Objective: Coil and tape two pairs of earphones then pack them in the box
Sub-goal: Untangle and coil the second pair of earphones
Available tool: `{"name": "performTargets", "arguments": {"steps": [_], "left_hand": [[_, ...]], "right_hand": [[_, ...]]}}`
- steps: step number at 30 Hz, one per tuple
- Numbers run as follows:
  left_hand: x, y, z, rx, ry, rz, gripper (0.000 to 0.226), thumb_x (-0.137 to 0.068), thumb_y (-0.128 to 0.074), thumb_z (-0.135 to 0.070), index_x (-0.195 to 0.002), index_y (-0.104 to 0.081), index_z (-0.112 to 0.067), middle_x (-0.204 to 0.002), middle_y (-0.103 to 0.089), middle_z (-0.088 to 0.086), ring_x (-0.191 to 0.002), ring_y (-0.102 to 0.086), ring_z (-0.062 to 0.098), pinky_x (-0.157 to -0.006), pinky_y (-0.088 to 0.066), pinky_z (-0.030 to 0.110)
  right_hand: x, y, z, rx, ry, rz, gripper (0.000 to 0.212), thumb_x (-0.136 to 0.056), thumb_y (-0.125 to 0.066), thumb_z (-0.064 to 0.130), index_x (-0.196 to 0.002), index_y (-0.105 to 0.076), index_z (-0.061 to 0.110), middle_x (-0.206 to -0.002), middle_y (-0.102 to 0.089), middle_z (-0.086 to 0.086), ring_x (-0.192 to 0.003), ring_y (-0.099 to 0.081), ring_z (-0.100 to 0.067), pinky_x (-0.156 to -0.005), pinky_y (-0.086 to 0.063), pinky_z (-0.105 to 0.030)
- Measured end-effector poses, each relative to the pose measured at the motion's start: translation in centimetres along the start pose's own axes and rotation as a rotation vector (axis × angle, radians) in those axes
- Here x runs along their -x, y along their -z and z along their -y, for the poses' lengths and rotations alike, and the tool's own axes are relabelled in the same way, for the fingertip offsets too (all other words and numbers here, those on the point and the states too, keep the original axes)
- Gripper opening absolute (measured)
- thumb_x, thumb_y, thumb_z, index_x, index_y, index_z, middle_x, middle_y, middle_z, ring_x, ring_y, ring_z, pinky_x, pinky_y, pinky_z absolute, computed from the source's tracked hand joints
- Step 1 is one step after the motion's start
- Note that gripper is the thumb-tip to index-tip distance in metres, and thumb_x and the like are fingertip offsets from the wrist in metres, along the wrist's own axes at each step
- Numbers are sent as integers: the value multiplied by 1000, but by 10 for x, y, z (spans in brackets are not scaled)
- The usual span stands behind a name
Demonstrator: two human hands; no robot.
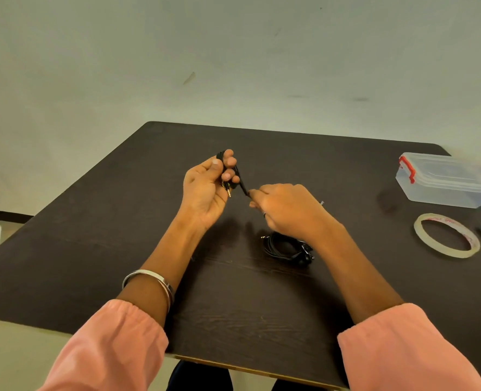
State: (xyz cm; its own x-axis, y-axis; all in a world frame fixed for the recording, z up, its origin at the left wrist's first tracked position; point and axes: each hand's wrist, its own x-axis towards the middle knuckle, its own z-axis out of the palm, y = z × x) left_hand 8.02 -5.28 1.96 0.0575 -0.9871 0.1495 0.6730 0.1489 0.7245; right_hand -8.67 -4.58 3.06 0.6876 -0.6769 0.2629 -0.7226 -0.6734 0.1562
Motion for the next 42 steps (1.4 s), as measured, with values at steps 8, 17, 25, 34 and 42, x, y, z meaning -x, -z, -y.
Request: {"name": "performTargets", "arguments": {"steps": [8,17,25,34,42], "left_hand": [[1,0,9,-382,-64,-24,16,-102,-39,-4,-107,-53,1,-87,-73,8,-64,-64,12,-76,-56,29],[10,-3,16,-999,-16,361,22,-102,-40,-4,-103,-61,4,-82,-68,7,-70,-64,12,-73,-53,29],[15,-5,16,-782,151,519,33,-104,-33,-20,-114,-61,-6,-69,-56,0,-53,-37,7,-59,-43,24],[16,-8,18,-454,246,492,30,-101,-41,-22,-86,-62,-7,-54,-42,-1,-43,-28,6,-47,-35,21],[10,-11,14,-315,220,182,30,-102,-42,-20,-78,-57,-9,-61,-48,2,-45,-38,8,-45,-42,22]], "right_hand": [[1,14,13,55,120,-51,18,-99,-45,18,-107,-58,10,-100,-61,-3,-90,-60,-23,-57,-36,-33],[11,29,-10,-714,-123,-198,8,-87,-68,15,-86,-74,10,-78,-72,-3,-75,-66,-17,-73,-51,-36],[17,27,-39,-957,-253,-211,19,-91,-61,4,-100,-73,15,-90,-70,9,-88,-66,-3,-81,-48,-14],[12,8,-38,-1037,-314,-341,21,-86,-64,-3,-95,-74,13,-89,-72,3,-90,-67,-3,-80,-50,-15],[-2,-5,-20,-1193,-520,-539,10,-89,-67,21,-84,-72,12,-74,-71,2,-68,-67,-11,-64,-55,-28]]}}
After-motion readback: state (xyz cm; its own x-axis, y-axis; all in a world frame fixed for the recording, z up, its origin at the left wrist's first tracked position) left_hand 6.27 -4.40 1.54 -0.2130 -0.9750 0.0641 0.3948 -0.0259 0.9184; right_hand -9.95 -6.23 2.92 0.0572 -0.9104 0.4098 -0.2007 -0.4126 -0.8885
